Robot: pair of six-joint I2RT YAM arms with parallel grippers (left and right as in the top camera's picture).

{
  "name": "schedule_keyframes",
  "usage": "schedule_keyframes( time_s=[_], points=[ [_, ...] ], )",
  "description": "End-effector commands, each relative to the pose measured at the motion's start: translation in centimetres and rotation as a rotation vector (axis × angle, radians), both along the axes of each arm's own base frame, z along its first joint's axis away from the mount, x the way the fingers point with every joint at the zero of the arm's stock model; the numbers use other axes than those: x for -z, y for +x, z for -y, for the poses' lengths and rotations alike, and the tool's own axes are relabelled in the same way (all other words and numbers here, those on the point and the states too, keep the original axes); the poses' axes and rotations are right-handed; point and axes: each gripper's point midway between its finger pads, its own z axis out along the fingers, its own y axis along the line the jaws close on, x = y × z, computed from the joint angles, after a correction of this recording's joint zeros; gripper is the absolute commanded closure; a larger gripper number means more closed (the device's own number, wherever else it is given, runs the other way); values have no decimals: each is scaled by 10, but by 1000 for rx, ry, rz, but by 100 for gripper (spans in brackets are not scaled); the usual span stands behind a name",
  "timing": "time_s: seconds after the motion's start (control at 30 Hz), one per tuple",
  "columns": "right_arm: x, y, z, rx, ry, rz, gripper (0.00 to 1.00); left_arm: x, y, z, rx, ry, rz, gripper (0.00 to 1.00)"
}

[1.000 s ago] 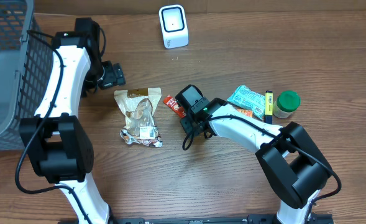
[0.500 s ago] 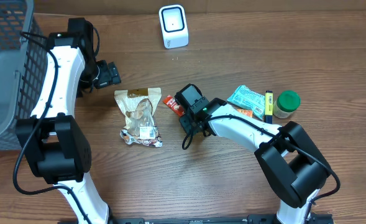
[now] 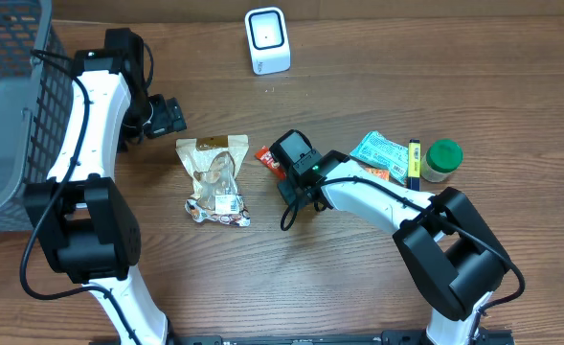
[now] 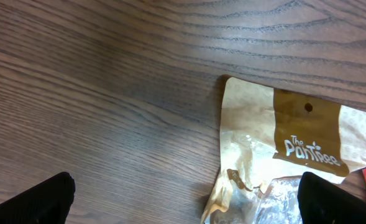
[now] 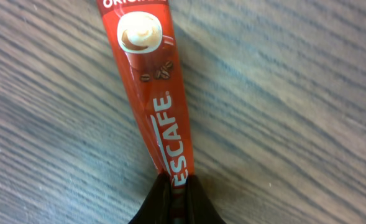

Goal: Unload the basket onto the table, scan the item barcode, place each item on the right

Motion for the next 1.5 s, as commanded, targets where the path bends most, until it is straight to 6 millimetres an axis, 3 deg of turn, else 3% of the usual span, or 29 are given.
schedule_keyframes(
  time_s=[0.0, 0.03, 0.13, 0.23, 0.33, 0.37, 0.57, 0.63, 0.87, 1.17, 1.47],
  points=[
    [6, -8, 6, 2, -30, -34, 96, -24, 9, -11, -5, -30, 80, 1],
    [6, -8, 6, 13, -28, -36, 96, -33, 10, -18, -22, -27, 109, 5],
    [3, -7, 6, 51, -11, -33, 96, -50, 10, -30, -50, -28, 157, 6],
    [-12, -7, -8, 42, 73, -30, 96, -58, 5, -40, -74, -21, 169, 0],
    [-38, -7, -19, 41, 163, -18, 96, -57, 3, -44, -84, -21, 163, 0],
    [-59, -8, -20, 52, 209, -17, 96, -56, 4, -44, -84, -21, 162, 0],
    [-131, -18, -22, 27, 510, -91, 96, -56, 4, -43, -82, -22, 161, 0],
    [-145, -20, -19, 20, 598, -136, 96, -56, 4, -43, -82, -22, 161, 0],
    [-204, -59, -23, -330, 1022, -302, 96, -56, 4, -43, -82, -22, 161, 0],
    [-245, -81, -9, -499, 1281, -315, 96, -56, 4, -43, -82, -22, 161, 0],
    [-271, -90, -8, -524, 1432, -374, 96, -56, 4, -43, -81, -22, 161, 0]
  ],
)
